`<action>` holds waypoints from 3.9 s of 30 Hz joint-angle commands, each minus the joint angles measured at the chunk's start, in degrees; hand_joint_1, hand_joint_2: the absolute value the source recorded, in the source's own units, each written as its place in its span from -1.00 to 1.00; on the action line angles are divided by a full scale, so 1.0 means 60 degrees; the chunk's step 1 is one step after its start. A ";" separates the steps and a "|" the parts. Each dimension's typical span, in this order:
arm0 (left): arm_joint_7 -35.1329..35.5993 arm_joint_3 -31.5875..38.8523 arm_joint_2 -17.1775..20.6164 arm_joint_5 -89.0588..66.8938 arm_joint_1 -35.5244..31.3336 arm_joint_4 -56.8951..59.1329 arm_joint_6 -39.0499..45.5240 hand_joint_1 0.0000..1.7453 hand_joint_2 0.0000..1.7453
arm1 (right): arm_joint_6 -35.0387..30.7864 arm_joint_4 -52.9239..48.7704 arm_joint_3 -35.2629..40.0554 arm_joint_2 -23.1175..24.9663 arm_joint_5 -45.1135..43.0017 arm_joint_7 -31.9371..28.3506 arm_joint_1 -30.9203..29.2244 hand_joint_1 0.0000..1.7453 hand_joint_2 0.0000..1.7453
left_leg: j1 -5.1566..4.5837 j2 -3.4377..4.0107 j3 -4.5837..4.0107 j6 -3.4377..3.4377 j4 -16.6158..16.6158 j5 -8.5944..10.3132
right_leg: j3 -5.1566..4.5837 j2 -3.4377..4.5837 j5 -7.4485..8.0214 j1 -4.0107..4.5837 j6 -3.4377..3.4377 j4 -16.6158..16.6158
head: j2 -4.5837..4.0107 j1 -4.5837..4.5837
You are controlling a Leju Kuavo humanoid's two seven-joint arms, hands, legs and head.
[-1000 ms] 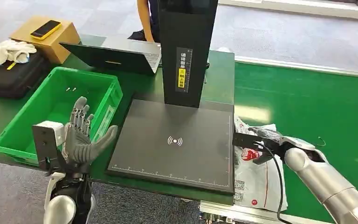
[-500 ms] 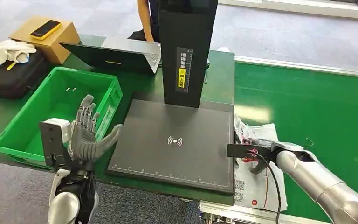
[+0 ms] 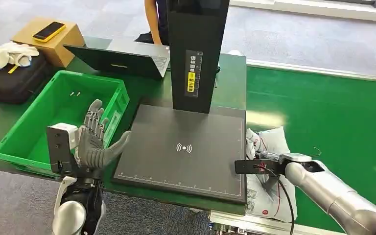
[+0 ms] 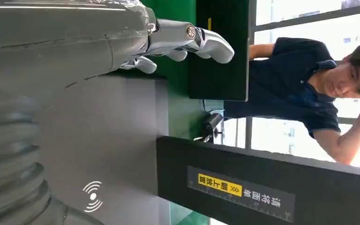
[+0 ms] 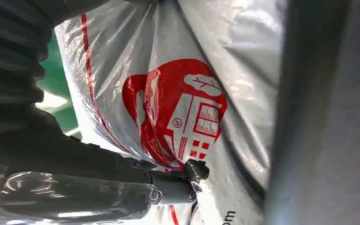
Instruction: Moved the parcel from conveyor to table for the left to box.
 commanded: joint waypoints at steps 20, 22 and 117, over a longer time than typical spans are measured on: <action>0.0092 -0.0248 0.0199 -0.0015 -0.0483 0.0752 -0.0035 -1.00 1.00 | 0.0052 0.0409 0.1114 -0.0108 0.0094 0.0013 0.0543 1.00 1.00 | 0.0027 -0.0023 0.0097 -0.0028 -0.0036 0.0030 | 0.0128 -0.0033 0.0032 0.0017 -0.0005 -0.0082 | 0.0000 0.0000; 0.0092 -0.0244 0.0208 -0.0015 -0.0448 0.0749 -0.0031 -1.00 1.00 | 0.0068 0.0381 0.1128 -0.0175 0.0103 -0.0007 0.0510 1.00 1.00 | 0.0026 -0.0026 0.0099 -0.0026 -0.0033 0.0028 | 0.0133 -0.0035 0.0030 0.0016 -0.0003 -0.0084 | -0.0004 0.0000; -0.0365 -0.0357 0.0290 0.0309 -0.0204 0.0795 0.0568 -1.00 1.00 | -0.5444 -0.1047 -0.4698 0.4436 -0.3829 -0.2218 0.0597 -1.00 1.00 | 0.0011 0.0030 -0.0088 -0.0025 -0.0016 0.0041 | -0.0088 0.0018 0.0038 0.0005 -0.0010 0.0014 | -0.0004 0.0000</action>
